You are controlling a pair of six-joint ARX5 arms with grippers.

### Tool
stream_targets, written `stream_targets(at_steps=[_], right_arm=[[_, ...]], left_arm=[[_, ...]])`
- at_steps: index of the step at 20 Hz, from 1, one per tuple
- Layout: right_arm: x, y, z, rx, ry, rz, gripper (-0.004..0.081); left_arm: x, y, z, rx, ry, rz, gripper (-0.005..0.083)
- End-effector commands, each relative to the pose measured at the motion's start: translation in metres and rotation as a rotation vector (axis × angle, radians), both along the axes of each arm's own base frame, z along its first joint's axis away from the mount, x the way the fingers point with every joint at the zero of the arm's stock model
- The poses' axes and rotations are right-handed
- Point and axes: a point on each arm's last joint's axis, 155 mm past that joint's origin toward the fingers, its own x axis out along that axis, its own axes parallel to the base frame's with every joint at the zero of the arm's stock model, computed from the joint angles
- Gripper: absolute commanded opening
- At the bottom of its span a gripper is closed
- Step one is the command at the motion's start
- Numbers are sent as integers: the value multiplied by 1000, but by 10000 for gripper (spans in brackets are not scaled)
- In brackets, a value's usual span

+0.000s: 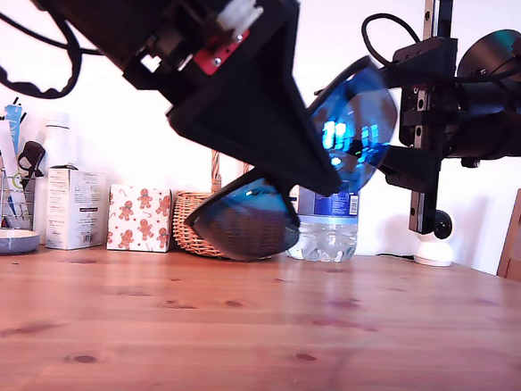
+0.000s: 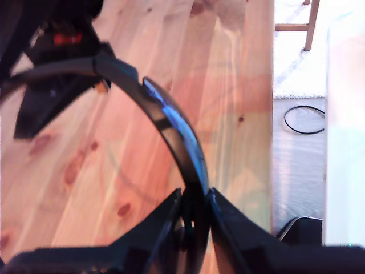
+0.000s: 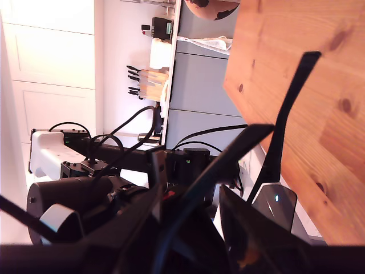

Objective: Pick up the sunglasses and close them, then place them back on the table

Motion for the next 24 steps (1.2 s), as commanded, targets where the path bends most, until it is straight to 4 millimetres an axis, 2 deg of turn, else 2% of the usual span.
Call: stream_targets(at_steps=[1, 5, 10, 18, 24], right_arm=[[-2, 6, -1, -3, -10, 14, 283], [-10, 14, -3, -14, -4, 39, 283], [-30, 23, -10, -30, 29, 97, 283], [-72, 31, -21, -56, 83, 210, 283], [-85, 30, -24, -65, 114, 237, 283]], left_arm=[[-1, -2, 3, -16, -34, -20, 86], [0, -3, 7, -9, -86, -49, 86], [5, -3, 10, 13, -156, -63, 86], [36, 12, 13, 65, -259, 23, 86], [56, 24, 15, 107, -316, 74, 86]])
